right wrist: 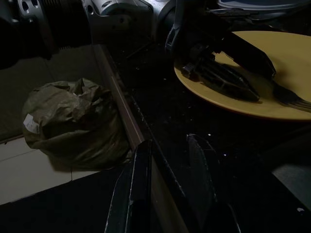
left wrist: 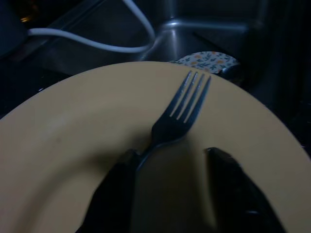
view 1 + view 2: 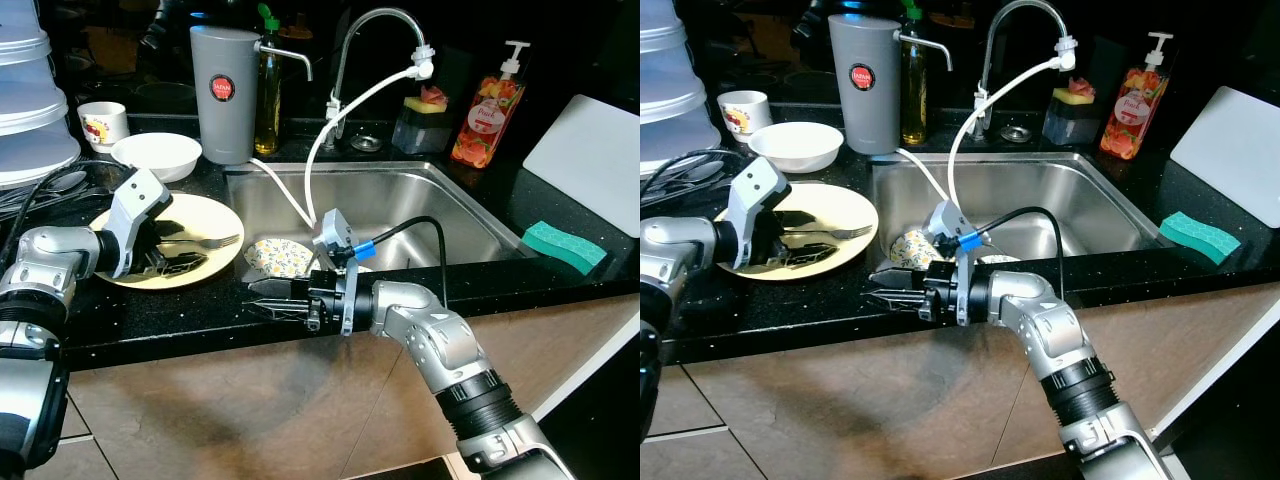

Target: Kitchen organization

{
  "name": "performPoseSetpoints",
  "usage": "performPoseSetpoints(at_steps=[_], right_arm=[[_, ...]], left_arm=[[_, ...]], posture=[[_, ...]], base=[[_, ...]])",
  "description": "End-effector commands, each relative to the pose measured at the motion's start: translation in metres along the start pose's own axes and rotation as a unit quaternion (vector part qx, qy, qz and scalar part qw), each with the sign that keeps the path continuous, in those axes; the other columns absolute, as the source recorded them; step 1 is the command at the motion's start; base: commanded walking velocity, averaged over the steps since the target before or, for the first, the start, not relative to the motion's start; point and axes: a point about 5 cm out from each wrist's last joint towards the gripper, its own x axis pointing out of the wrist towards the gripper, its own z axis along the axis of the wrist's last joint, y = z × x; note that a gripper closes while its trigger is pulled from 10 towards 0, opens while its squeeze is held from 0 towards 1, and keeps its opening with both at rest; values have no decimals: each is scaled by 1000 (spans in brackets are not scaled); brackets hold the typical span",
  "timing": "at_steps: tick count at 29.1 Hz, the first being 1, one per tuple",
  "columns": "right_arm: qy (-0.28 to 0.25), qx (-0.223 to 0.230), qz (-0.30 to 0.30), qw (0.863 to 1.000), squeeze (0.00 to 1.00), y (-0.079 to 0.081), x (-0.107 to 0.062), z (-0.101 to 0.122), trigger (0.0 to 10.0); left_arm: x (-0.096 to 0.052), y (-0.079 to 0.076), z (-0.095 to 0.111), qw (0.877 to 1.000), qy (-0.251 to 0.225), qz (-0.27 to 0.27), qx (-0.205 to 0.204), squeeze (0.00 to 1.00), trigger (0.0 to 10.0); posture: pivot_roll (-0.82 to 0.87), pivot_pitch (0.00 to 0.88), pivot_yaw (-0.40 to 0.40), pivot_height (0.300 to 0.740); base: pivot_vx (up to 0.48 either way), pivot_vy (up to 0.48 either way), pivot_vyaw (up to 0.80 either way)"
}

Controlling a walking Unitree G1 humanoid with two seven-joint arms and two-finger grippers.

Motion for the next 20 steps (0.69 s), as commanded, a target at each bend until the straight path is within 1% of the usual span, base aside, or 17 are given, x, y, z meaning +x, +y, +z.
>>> performPoseSetpoints(at_steps=[1,6,9,11,15,18,19,20], right_arm=[[7,0,5,1000,0,2,-2,-2,10000],[12,-1,9,1000,0,3,-3,-2,10000],[11,0,7,1000,0,3,-3,-2,10000],[11,1,6,1000,0,3,-3,-2,10000],[1,6,-5,1000,0,1,-3,-1,10000],[-2,6,-7,1000,0,1,-3,0,10000],[-7,8,-10,1000,0,0,-3,1,10000],[-7,8,-10,1000,0,0,-3,1,10000]], left_arm=[[2,-6,-17,999,34,-21,-29,0,0],[1,-5,-14,999,29,-20,-28,0,0],[1,-2,-9,1000,12,3,-19,0,0],[1,-1,-8,1000,8,8,-17,0,0],[-2,6,5,999,-28,40,-7,0,0],[-3,9,9,998,-39,53,-2,0,0],[-6,12,16,996,-62,70,-5,0,0],[-6,12,16,996,-62,70,-5,0,0]], posture=[[92,61,-97,740],[95,58,-98,740],[96,56,-99,740],[96,56,-99,740],[96,56,-99,740],[96,56,-99,740],[96,56,-99,740],[96,56,-99,740]], base=[[0,0,0],[0,0,0],[0,0,0],[0,0,0],[0,0,0],[0,0,0],[0,0,0],[0,0,0]])
